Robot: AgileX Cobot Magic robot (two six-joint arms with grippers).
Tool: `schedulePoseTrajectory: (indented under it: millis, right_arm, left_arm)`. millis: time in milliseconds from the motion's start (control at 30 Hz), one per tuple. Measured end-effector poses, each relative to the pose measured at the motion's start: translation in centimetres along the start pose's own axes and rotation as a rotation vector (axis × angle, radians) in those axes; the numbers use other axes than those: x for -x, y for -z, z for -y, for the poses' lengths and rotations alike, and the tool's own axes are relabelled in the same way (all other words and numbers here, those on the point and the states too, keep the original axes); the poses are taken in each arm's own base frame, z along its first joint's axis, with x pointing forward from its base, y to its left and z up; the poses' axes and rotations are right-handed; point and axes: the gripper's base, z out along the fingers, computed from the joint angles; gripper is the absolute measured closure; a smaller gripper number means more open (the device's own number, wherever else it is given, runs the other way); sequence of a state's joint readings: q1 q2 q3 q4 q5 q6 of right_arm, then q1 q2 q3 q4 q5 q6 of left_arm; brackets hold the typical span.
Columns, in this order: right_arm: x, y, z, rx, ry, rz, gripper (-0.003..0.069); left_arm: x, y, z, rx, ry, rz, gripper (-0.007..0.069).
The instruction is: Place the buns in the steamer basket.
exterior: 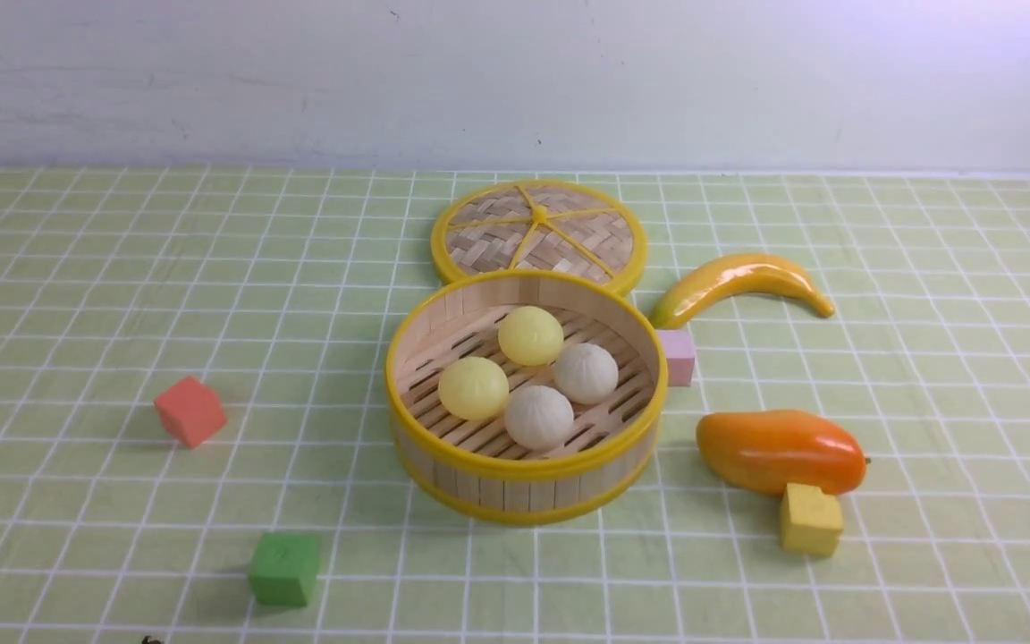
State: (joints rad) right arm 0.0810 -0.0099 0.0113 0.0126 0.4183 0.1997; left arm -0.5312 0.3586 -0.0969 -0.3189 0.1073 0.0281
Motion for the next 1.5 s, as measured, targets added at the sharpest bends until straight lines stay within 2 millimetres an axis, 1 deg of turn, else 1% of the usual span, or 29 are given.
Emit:
schedulePoseTrajectory:
  millis: [733,867,900,933,1067,1133,1200,1300,1333,1400,1500]
  right_arm:
    - [0.0,0.0,0.0,0.001,-0.006,0.005,0.0671]
    - [0.0,0.0,0.0,0.001,-0.006,0.005,0.0669]
    - [0.0,0.0,0.0,0.001,-0.006,0.005,0.0667]
    - [0.0,0.0,0.0,0.001,-0.006,0.005,0.0666]
    - [0.0,0.0,0.0,0.001,-0.006,0.005,0.0662]
    - [0.0,0.0,0.0,0.001,-0.006,0.005,0.066]
    - [0.0,0.0,0.0,0.001,-0.007,0.006,0.0659]
    - [0.0,0.0,0.0,0.002,-0.007,0.008,0.0658]
    - [0.0,0.0,0.0,0.002,-0.007,0.008,0.0658]
    - [0.0,0.0,0.0,0.002,-0.007,0.008,0.0658]
    - [0.0,0.0,0.0,0.002,-0.007,0.008,0.0656]
  left_arm:
    - [0.0,0.0,0.0,0.0,0.0,0.004,0.0445]
    - [0.3,0.0,-0.7,0.039,0.011,0.144,0.0445]
    - [0.2,0.0,-0.7,0.044,0.012,0.143,0.0447]
    - [0.2,0.4,-1.3,0.083,0.021,0.222,0.045]
    - [-0.2,1.9,-2.6,0.226,0.052,0.401,0.0484]
    - [-0.4,2.7,-2.8,0.283,0.062,0.435,0.0515]
    - [-1.3,2.9,-2.9,0.328,0.066,0.38,0.0552]
    - [-3.2,2.6,-3.2,0.39,0.092,0.196,0.0629]
    - [-3.8,2.5,-3.3,0.401,0.106,0.145,0.0638]
    - [-4.2,2.5,-3.3,0.407,0.117,0.105,0.0638]
    - [-4.2,2.5,-3.3,0.408,0.122,0.101,0.0638]
